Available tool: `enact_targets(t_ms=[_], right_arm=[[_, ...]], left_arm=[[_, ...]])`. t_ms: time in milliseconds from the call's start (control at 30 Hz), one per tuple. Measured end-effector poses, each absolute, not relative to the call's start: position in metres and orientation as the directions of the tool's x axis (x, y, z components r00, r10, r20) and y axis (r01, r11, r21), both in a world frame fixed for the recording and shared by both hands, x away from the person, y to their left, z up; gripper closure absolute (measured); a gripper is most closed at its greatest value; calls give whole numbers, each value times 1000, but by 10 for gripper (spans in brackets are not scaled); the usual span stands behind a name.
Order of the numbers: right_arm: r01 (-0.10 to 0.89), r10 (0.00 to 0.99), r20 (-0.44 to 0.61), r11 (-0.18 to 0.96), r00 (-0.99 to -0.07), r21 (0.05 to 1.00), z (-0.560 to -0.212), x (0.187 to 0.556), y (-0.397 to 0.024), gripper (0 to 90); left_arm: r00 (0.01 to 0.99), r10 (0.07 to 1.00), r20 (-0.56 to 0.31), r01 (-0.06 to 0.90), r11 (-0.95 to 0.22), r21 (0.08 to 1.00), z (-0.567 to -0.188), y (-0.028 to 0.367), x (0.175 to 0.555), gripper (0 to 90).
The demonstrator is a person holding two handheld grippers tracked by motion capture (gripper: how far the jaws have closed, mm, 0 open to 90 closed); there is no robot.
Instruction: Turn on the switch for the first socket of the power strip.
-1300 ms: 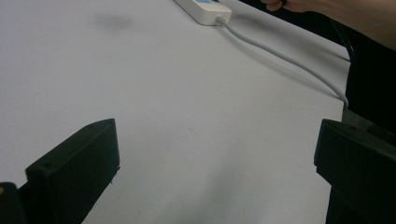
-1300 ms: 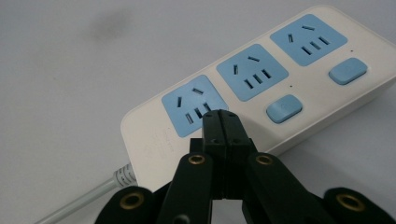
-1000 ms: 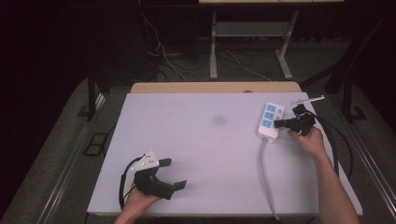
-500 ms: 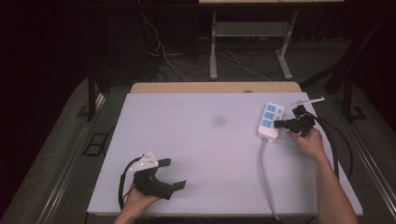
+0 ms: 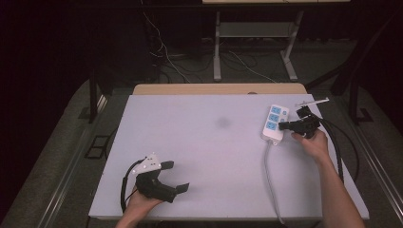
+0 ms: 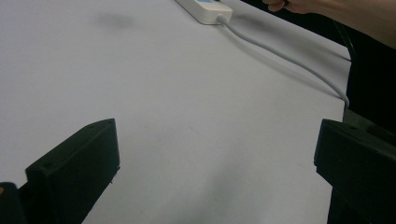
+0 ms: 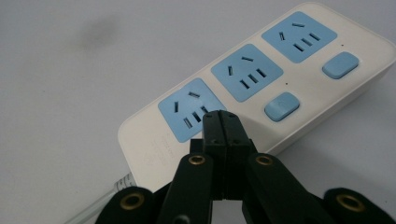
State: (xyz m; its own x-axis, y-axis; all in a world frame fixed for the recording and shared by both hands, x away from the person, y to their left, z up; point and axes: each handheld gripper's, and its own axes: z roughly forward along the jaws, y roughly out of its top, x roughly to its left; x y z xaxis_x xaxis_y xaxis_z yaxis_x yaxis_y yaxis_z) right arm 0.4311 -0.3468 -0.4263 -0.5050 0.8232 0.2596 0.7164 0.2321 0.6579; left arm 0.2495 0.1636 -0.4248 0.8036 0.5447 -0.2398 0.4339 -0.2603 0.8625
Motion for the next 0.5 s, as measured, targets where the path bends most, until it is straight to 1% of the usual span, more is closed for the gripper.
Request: enact_targets(t_ms=[500], right_arm=[[715, 845, 206, 258, -493, 650, -410, 422, -347, 900]], left_arm=[[798, 551, -243, 438, -253, 863, -425, 165, 250, 0]])
